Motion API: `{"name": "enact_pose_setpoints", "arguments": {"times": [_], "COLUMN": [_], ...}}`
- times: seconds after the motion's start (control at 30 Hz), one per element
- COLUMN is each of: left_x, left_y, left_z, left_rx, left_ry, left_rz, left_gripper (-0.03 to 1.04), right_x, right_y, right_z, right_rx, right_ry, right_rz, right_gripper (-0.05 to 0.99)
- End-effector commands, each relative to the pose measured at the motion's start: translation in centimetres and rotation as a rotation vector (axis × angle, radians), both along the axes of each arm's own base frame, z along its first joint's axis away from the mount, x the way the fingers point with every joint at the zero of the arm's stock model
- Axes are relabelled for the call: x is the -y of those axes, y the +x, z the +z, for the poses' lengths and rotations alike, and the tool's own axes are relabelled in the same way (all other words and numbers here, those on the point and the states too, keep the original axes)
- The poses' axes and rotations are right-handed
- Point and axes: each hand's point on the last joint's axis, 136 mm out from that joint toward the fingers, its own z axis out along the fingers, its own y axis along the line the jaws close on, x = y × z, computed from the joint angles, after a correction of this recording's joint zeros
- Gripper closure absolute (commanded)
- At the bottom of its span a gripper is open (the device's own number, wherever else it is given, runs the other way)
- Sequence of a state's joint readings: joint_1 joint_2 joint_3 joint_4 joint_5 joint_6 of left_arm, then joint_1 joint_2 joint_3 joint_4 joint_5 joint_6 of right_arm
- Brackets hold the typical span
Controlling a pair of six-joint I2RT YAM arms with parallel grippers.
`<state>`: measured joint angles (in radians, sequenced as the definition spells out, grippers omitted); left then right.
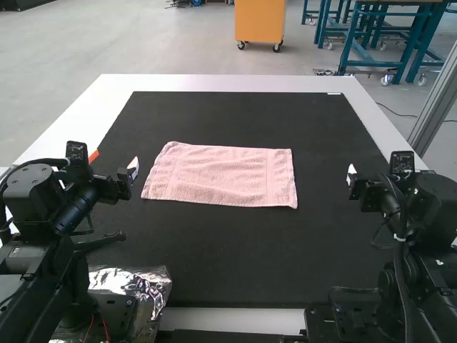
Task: Fold the towel.
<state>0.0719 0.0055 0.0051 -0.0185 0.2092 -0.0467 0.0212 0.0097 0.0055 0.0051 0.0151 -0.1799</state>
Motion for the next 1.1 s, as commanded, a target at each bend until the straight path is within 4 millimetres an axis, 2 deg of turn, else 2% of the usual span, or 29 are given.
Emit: {"name": "enact_pose_setpoints", "arguments": {"times": [0.0,0.47,0.53,0.67,0.8,0.83,0.97,1.07], "left_x": [-0.3,-0.1,-0.1,-0.4,-1.2,-1.4,-1.5,-1.5], "left_y": [0.0,0.0,0.0,-0.2,-0.7,-0.8,-1.2,-2.0], "left_z": [0.0,0.0,0.5,3.4,6.6,7.0,8.2,10.9], "left_rx": [0.006,0.008,0.034,0.158,0.292,0.308,0.361,0.431], "left_ry": [-0.006,-0.003,0.045,0.092,0.138,0.146,0.207,0.211], "left_rz": [0.016,0.007,0.007,0.024,0.081,0.095,0.111,0.122], "left_gripper": [0.04,0.04,0.04,0.04,0.06,0.06,0.05,0.05], "right_x": [0.1,-0.1,-0.1,-0.2,-0.3,-0.4,-0.1,-0.1], "right_y": [0.0,0.0,0.0,0.1,-0.4,-0.4,-0.8,-1.4], "right_z": [-0.2,-0.1,-0.1,2.7,6.7,6.8,8.5,11.2], "right_rx": [-0.001,0.004,0.004,0.121,0.286,0.289,0.347,0.389], "right_ry": [-0.009,-0.003,-0.021,-0.239,-0.363,-0.382,-0.348,-0.298], "right_rz": [0.002,0.008,0.01,0.02,-0.001,0.001,-0.023,-0.024], "right_gripper": [0.01,0.01,0.01,0.01,0.02,0.03,0.03,0.03]}}
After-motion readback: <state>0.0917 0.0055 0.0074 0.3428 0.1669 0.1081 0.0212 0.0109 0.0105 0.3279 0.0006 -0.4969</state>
